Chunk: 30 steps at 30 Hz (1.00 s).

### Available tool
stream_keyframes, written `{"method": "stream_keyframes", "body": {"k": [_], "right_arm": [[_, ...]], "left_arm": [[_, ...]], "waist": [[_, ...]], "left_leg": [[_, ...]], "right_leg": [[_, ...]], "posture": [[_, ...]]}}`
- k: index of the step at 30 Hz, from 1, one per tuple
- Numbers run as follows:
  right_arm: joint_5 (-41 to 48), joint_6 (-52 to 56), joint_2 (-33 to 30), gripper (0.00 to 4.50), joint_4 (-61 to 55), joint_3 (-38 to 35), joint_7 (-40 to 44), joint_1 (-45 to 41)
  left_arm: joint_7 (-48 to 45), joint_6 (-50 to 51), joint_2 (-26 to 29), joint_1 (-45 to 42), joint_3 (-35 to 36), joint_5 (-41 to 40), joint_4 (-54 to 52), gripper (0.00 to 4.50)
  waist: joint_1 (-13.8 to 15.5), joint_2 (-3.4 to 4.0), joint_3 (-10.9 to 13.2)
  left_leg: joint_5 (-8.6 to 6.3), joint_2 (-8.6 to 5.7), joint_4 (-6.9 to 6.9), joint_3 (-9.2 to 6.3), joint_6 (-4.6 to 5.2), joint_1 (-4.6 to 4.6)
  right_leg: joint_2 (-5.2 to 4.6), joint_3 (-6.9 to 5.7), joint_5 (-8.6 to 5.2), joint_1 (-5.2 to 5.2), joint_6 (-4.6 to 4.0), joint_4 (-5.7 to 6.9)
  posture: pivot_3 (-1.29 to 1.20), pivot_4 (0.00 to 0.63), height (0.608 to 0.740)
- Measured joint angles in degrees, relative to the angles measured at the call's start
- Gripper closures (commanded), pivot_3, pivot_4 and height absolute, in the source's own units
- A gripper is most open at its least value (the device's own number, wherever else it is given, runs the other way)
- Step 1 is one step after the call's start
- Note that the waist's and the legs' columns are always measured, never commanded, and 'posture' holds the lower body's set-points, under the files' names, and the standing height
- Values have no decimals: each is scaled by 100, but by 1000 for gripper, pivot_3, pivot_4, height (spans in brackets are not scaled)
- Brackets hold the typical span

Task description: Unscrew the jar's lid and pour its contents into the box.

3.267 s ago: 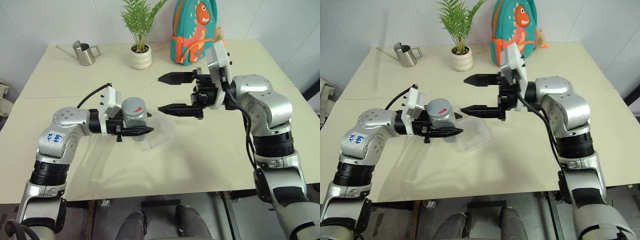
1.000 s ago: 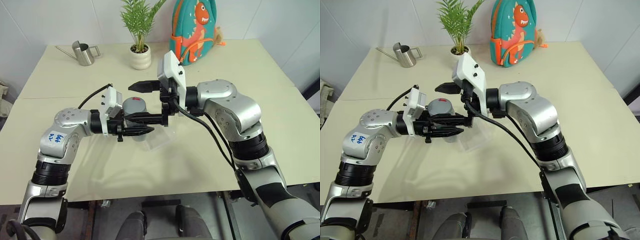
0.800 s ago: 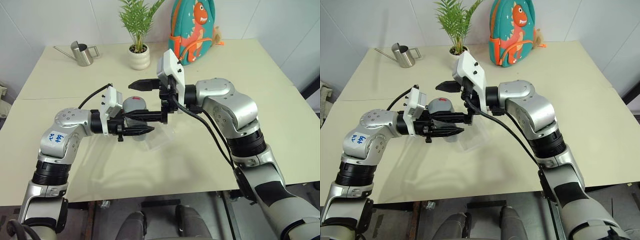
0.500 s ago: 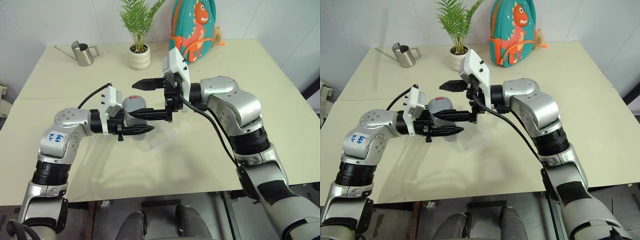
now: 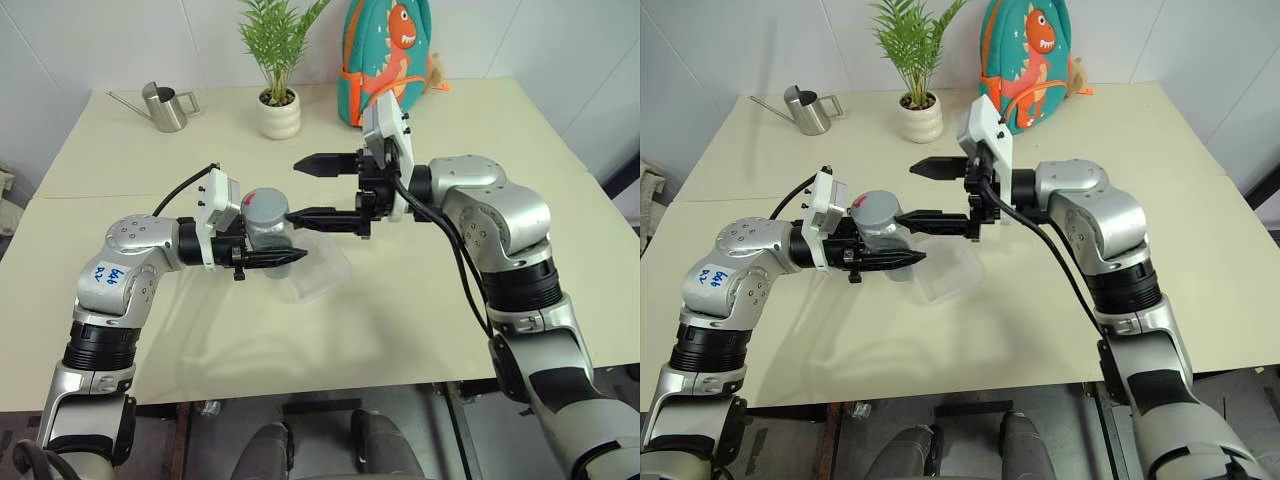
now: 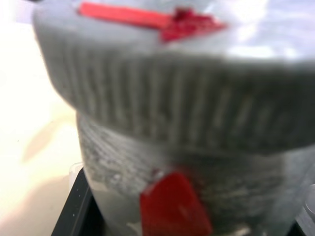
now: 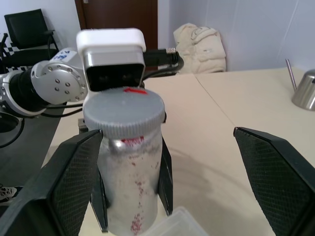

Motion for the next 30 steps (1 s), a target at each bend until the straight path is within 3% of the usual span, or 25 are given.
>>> {"method": "stream_keyframes", "body": {"k": [11, 17, 30], "right_arm": [[299, 67, -222, 25, -8, -227, 336, 109], [565, 393, 54, 25, -7, -328, 159, -189], [345, 481, 429, 25, 50, 226, 124, -374]], "left_arm": [[-32, 0, 1, 0, 0, 1, -1, 2461], [-70, -4, 2, 0, 0, 1, 0, 2461], [-81, -18, 19, 1, 0, 7, 3, 2461]], "waist": [[2, 0, 0], [-9, 0, 0], [-1, 0, 0]], "left_leg": [[0, 0, 2, 1, 1, 0], [-1, 6, 1, 1, -1, 1], [-1, 2, 3, 1, 0, 0]], "right_leg": [[0, 1, 0, 1, 0, 0], [3, 1, 0, 0, 0, 1], [0, 0, 0, 0, 0, 1]], "posture": [[0, 150, 740], [0, 150, 740], [0, 150, 740]]}}
